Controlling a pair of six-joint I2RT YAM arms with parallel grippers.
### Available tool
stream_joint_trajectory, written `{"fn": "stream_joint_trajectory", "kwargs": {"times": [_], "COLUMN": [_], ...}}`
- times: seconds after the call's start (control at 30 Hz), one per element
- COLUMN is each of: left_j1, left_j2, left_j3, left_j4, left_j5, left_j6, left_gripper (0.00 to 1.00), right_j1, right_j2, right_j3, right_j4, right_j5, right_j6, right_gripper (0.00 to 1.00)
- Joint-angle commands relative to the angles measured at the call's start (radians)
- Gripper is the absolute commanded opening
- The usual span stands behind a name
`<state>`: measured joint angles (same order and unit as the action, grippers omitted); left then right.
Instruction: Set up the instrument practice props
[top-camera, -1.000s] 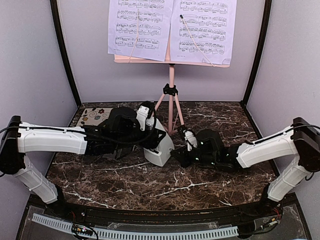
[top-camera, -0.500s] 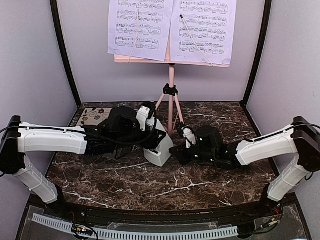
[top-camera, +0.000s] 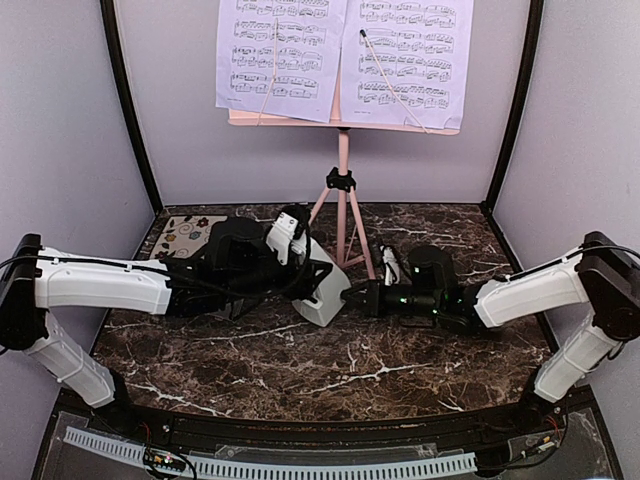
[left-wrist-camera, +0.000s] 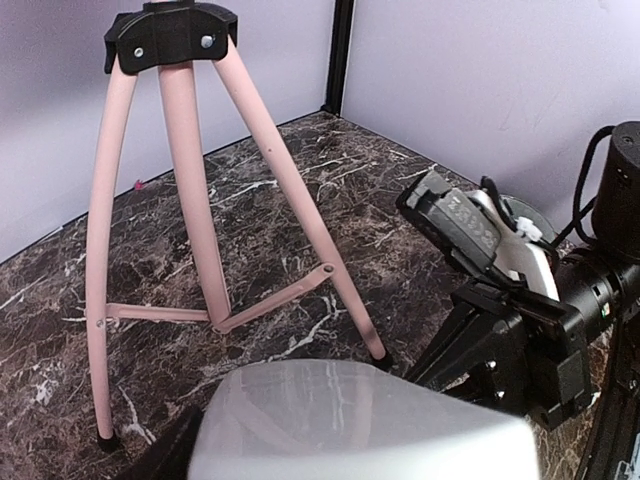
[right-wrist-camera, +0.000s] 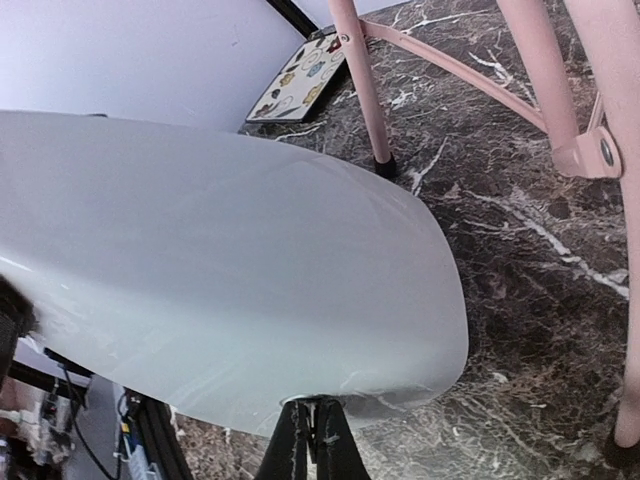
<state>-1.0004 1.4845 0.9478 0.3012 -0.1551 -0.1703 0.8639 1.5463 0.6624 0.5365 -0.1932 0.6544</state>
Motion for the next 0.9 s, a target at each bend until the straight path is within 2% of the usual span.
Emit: {"fn": "stream_joint_trajectory", "kwargs": {"times": [0.0,0.1,0.23,0.33,0.37,0.43,0.67,0.73,0.87], "left_j1": [-0.035,-0.041,-0.049,-0.049,-0.048,-0.042,-0.02,-0.012,-0.01], "left_j2": [-0.105,-0.119,-0.122,-0.097,-0.082,-0.049,0.061,0.086,0.141], "left_j3": [-0.031,-0.042,-0.039,-0.008,0.008,0.039,0.124,0.138,0.162], "left_j4": [0.111,0.097,0.079,0.04,0.019,-0.022,-0.099,-0.099,-0.108], "left_j5": [0.154,0.151,0.134,0.098,0.079,0.061,-0.048,-0.05,-0.068], "left_j6": [0.089,0.12,0.133,0.089,0.069,0.033,-0.012,-0.014,-0.02], "left_gripper": [0.21,0.21,0.21,0.21,0.21,0.2,0.19,0.19,0.2], "right_j1": [-0.07,-0.094,-0.101,-0.101,-0.099,-0.099,-0.098,-0.097,-0.097], "right_j2": [0.039,0.085,0.12,0.123,0.113,0.082,-0.011,-0.031,-0.068], "right_j3": [-0.051,-0.074,-0.079,-0.055,-0.047,-0.053,-0.058,-0.057,-0.031], "right_j4": [0.272,0.391,0.483,0.404,0.346,0.249,0.054,0.027,-0.045], "right_j5": [-0.018,-0.033,-0.033,-0.06,-0.06,-0.052,-0.083,-0.083,-0.067], "right_j6": [0.319,0.448,0.54,0.484,0.442,0.355,0.144,0.12,0.073], "right_gripper": [0.0,0.0,0.0,0.0,0.03,0.16,0.47,0.52,0.56]}}
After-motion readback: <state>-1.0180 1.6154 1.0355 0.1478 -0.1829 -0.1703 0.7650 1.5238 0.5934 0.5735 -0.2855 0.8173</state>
